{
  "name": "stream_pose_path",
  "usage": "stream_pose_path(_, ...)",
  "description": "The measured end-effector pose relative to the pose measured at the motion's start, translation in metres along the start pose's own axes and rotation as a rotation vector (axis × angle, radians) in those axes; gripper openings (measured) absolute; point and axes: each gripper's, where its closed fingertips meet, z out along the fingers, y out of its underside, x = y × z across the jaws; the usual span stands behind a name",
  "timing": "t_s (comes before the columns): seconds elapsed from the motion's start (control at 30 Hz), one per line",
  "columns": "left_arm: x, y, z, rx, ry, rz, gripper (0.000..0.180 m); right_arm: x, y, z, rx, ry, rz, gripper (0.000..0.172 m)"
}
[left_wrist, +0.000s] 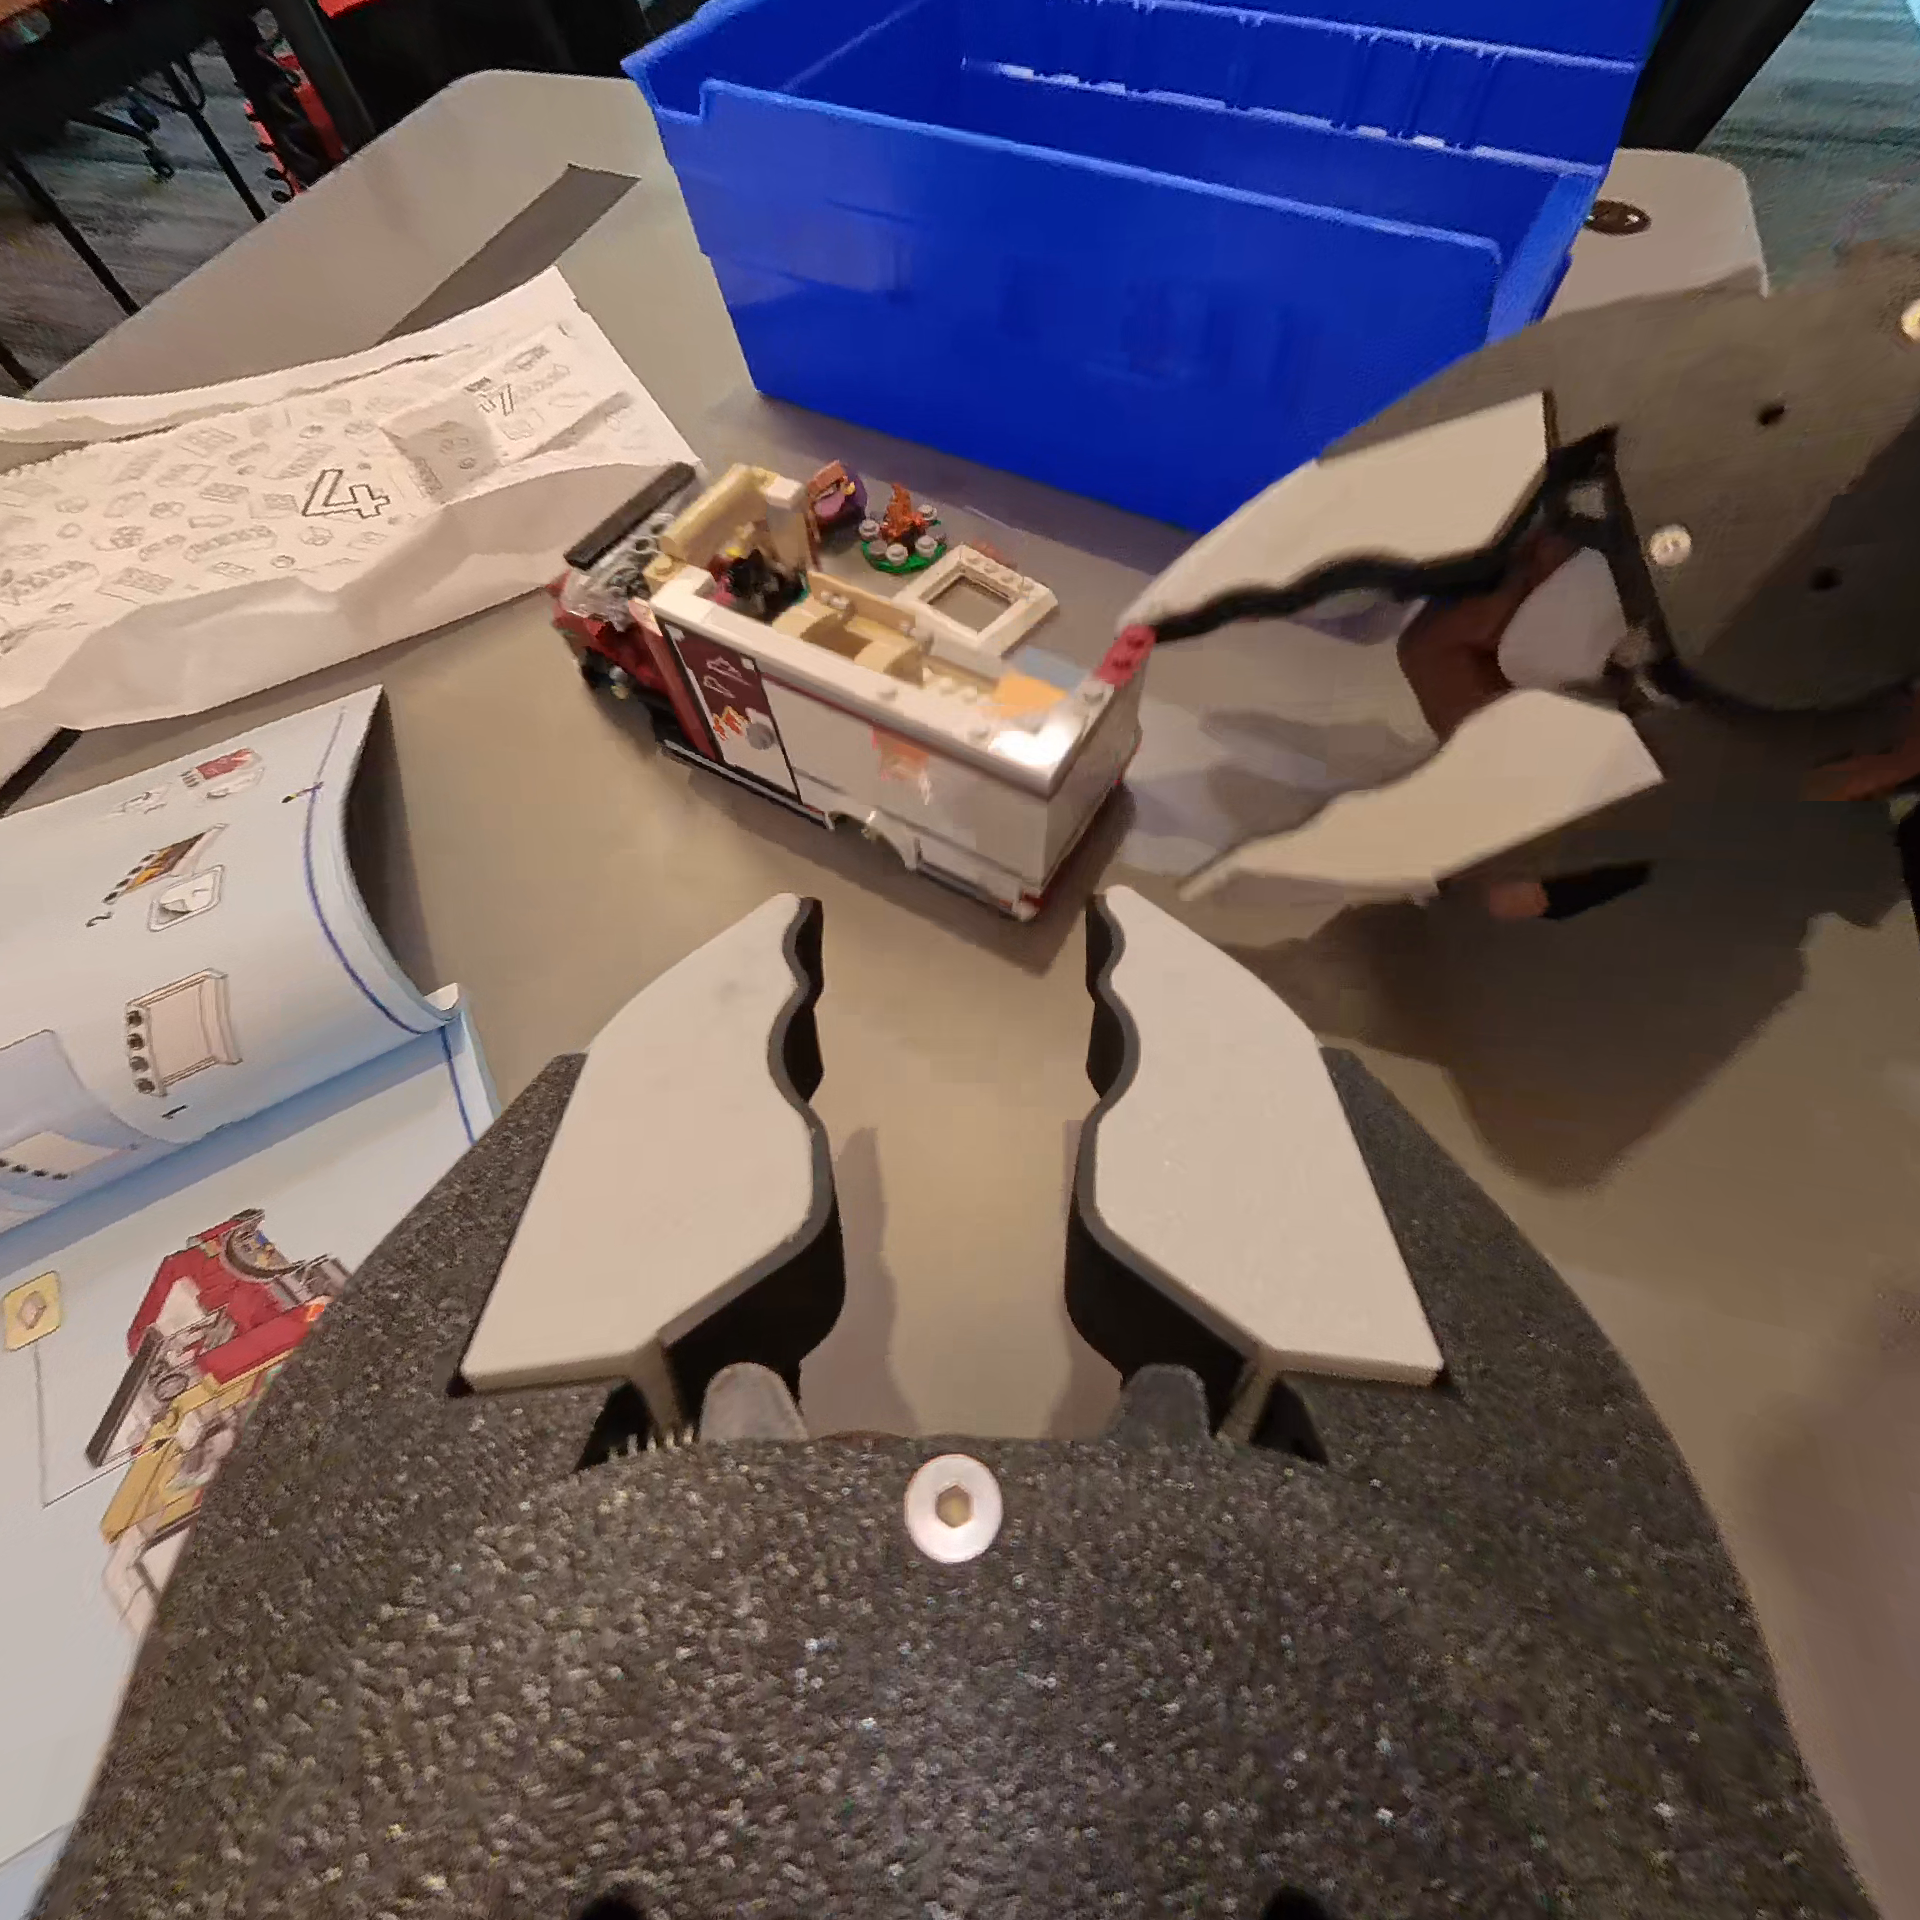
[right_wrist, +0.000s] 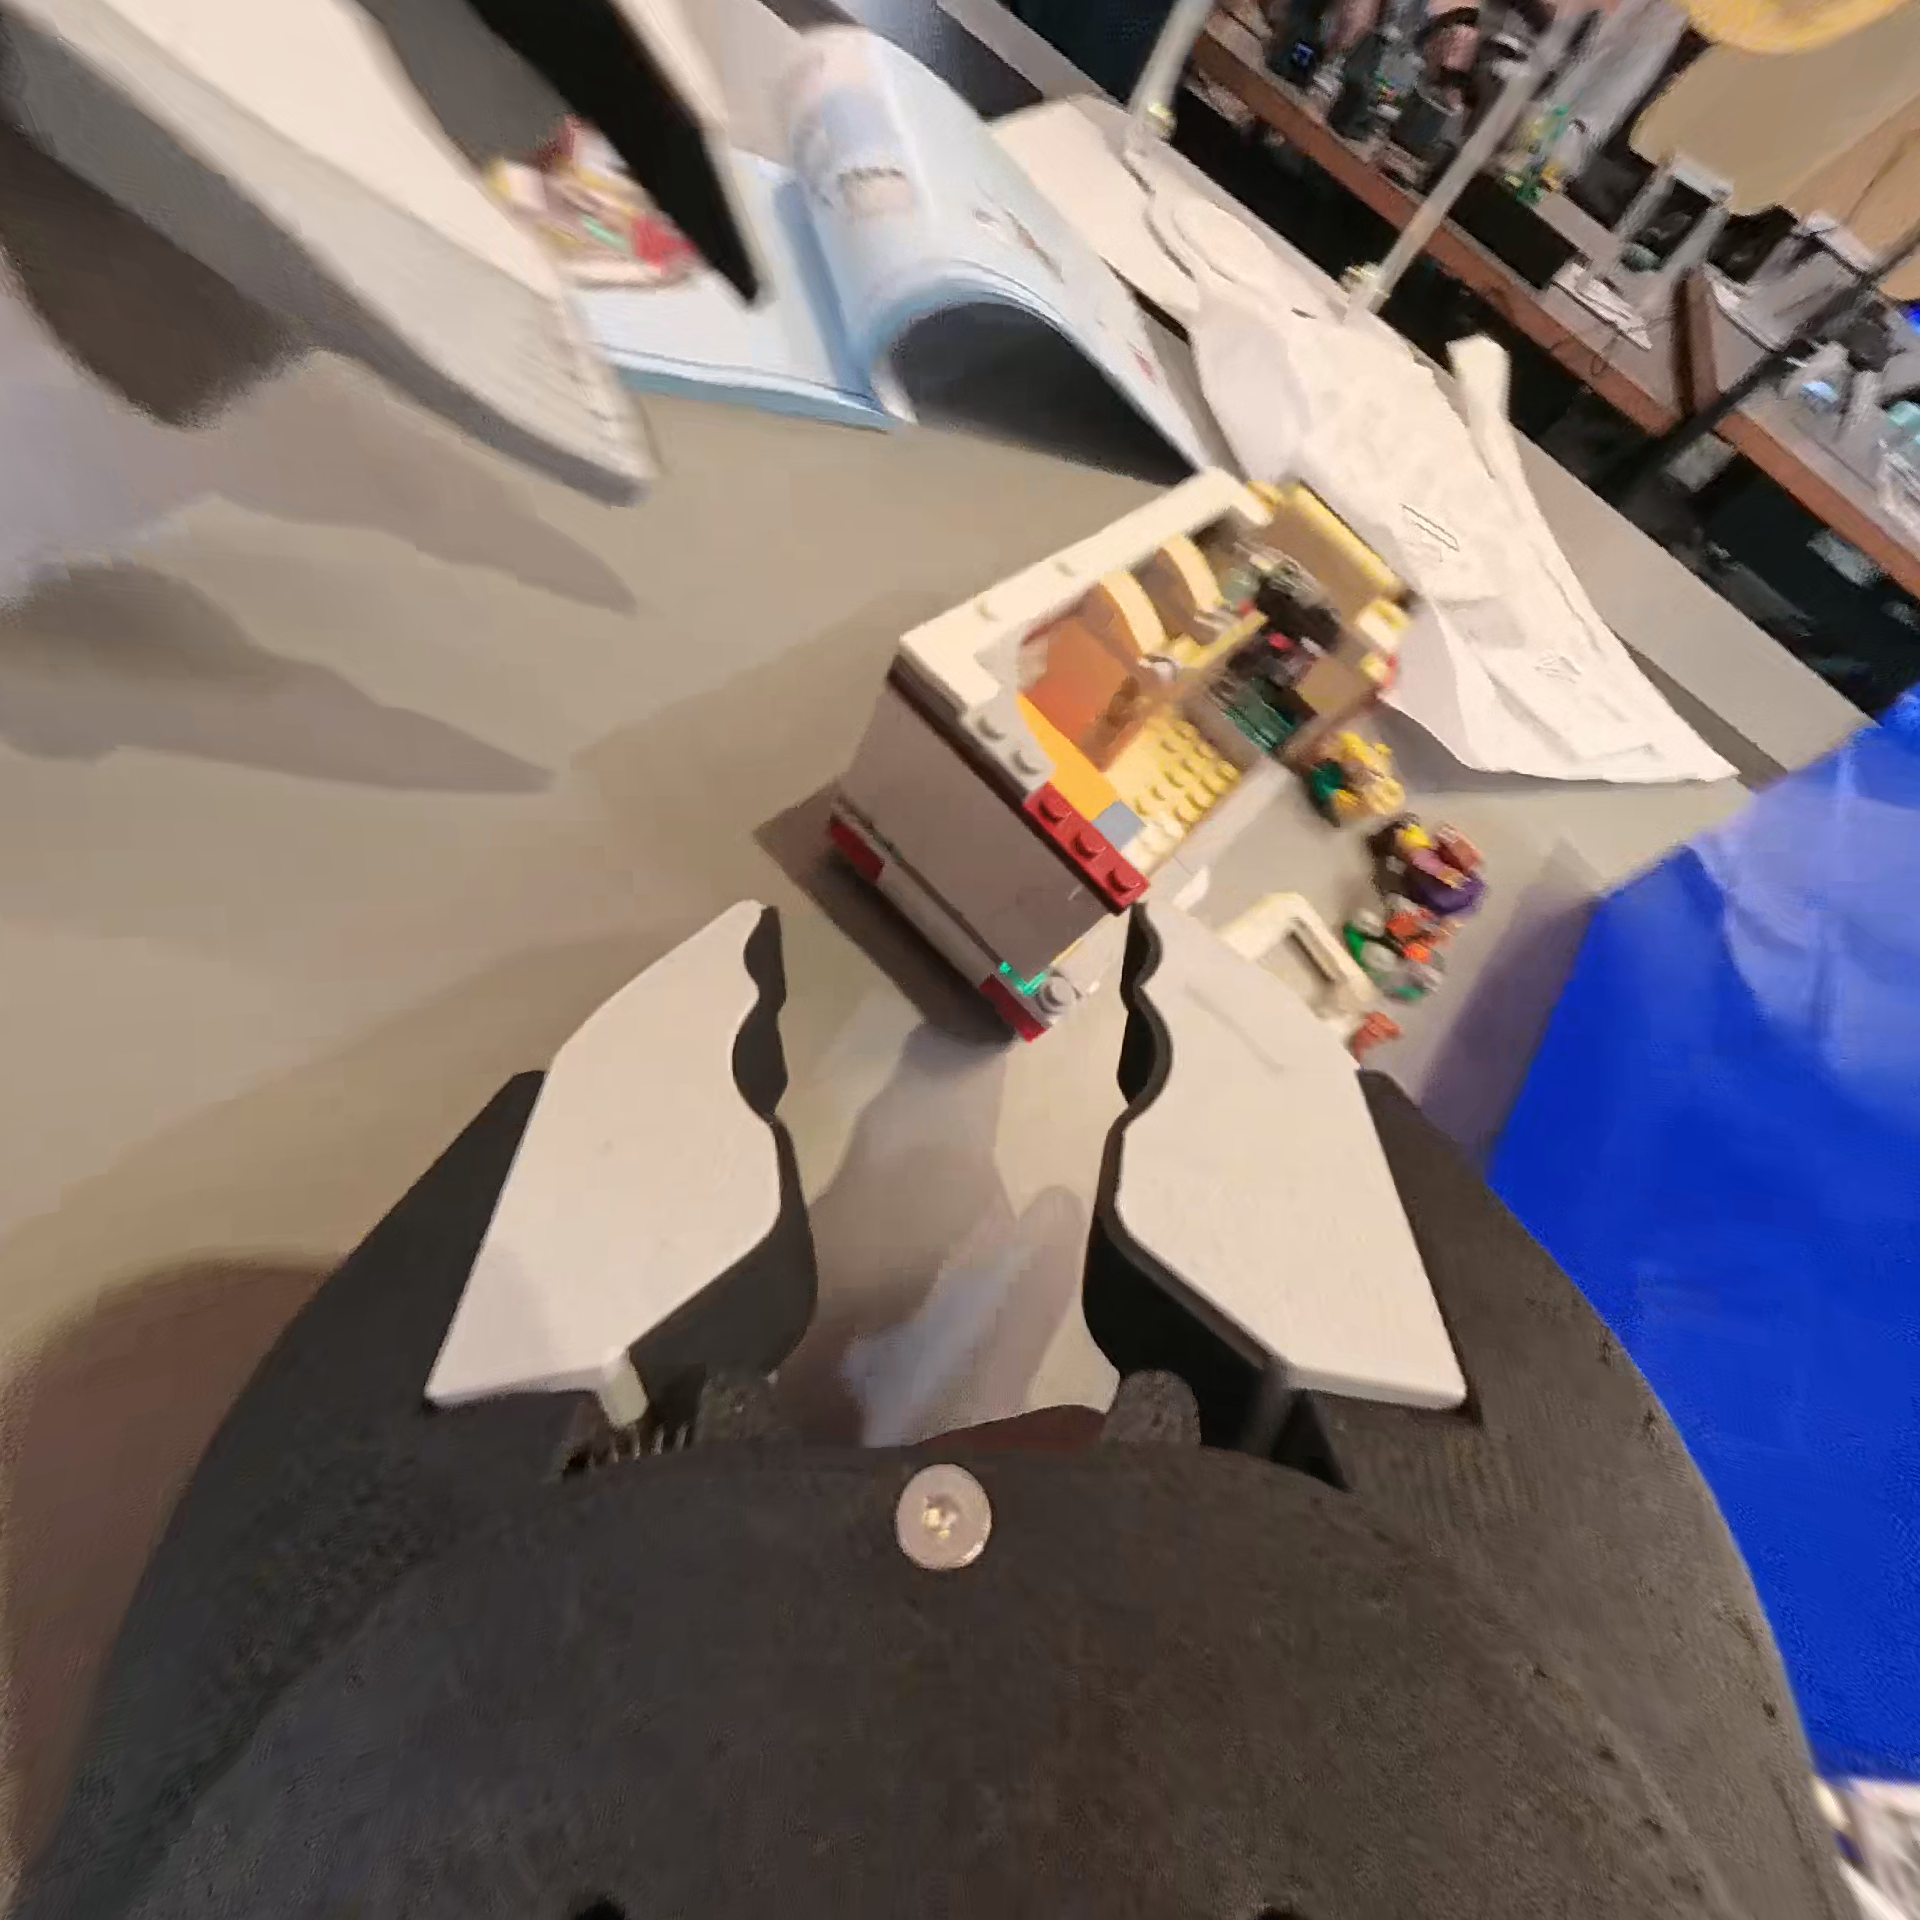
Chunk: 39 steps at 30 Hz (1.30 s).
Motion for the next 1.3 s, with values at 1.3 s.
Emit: stream_pose_path(1.3, -0.033, -0.008, -0.003, -0.173, -0.089, 0.012, 0.035, -0.020, -0.062, 0.024, 0.313, -0.023, -0.543, 0.047)
